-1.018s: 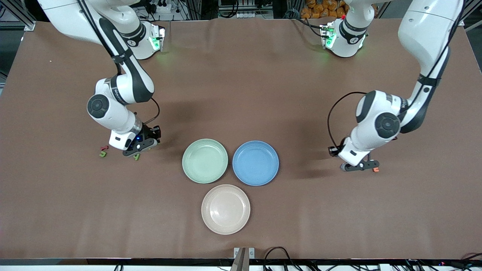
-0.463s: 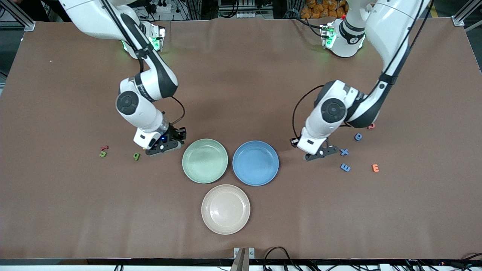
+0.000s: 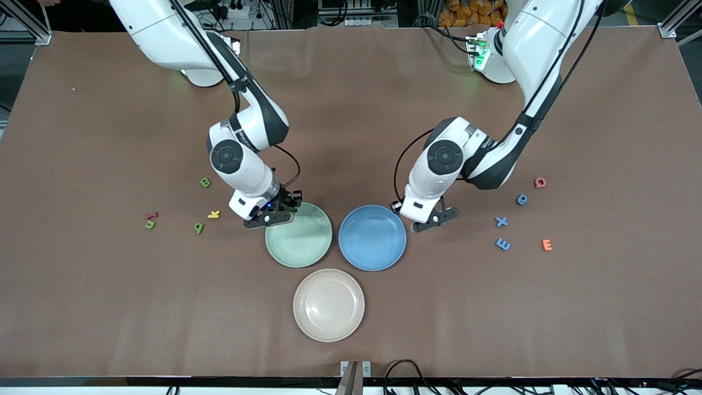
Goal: Sort letters by color into matching plates
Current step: 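Carry the green Z to the green plate while the left gripper carries G, then release letters onto plates and return both grippers to the letter clusters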
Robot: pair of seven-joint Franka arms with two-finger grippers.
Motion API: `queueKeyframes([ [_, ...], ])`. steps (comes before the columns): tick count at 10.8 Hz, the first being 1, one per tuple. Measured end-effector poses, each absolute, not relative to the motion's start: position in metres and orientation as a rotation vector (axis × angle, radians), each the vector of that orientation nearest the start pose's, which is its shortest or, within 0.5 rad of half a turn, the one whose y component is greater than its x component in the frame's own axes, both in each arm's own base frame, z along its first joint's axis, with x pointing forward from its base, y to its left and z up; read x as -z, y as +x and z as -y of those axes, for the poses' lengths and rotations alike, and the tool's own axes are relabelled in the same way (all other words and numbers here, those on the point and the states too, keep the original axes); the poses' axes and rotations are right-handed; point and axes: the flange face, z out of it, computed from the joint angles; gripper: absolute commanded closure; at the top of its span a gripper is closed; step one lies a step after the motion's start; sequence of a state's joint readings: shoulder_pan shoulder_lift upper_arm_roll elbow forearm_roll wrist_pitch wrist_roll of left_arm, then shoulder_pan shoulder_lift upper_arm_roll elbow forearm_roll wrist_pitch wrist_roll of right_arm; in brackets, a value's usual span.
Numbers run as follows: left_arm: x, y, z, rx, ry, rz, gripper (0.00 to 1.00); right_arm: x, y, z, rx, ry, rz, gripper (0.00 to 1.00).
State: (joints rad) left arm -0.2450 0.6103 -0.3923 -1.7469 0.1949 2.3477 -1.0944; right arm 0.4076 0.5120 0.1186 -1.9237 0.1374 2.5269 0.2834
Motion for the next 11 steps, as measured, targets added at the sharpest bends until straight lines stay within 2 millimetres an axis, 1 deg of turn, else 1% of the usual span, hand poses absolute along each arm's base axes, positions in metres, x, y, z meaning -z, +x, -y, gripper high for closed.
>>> queueKeyframes([
  [1,-0.245,0.557,0.386,-0.056,-3.167,0.667,1.0,-0.231,0.555,-0.321,0.044,-2.967,0.162,0.0],
  [2,-0.24,0.557,0.396,-0.068,-3.163,0.713,1.0,-0.228,0.557,-0.322,0.042,-2.968,0.15,0.0],
  [3,-0.237,0.557,0.405,-0.074,-3.154,0.768,1.0,-0.227,0.559,-0.319,0.043,-2.972,0.144,0.0],
  [4,-0.239,0.558,0.411,-0.071,-3.147,0.831,1.0,-0.227,0.561,-0.315,0.046,-2.976,0.153,0.0],
  [5,-0.243,0.563,0.415,-0.063,-3.143,0.89,0.65,-0.225,0.562,-0.31,0.031,-2.984,0.201,0.0],
  [6,-0.245,0.567,0.418,-0.058,-3.14,0.933,0.01,-0.223,0.564,-0.302,-0.005,-2.995,0.259,0.0],
  [8,-0.243,0.574,0.416,-0.053,-3.136,0.961,0.0,-0.222,0.567,-0.289,-0.036,-3.0,0.403,0.0],
  [9,-0.242,0.576,0.415,-0.047,-3.133,0.963,0.0,-0.222,0.57,-0.278,-0.038,-3.0,0.498,0.0],
  [11,-0.242,0.58,0.411,-0.013,-3.131,0.933,0.0,-0.219,0.57,-0.249,-0.056,-2.977,0.672,0.0],
])
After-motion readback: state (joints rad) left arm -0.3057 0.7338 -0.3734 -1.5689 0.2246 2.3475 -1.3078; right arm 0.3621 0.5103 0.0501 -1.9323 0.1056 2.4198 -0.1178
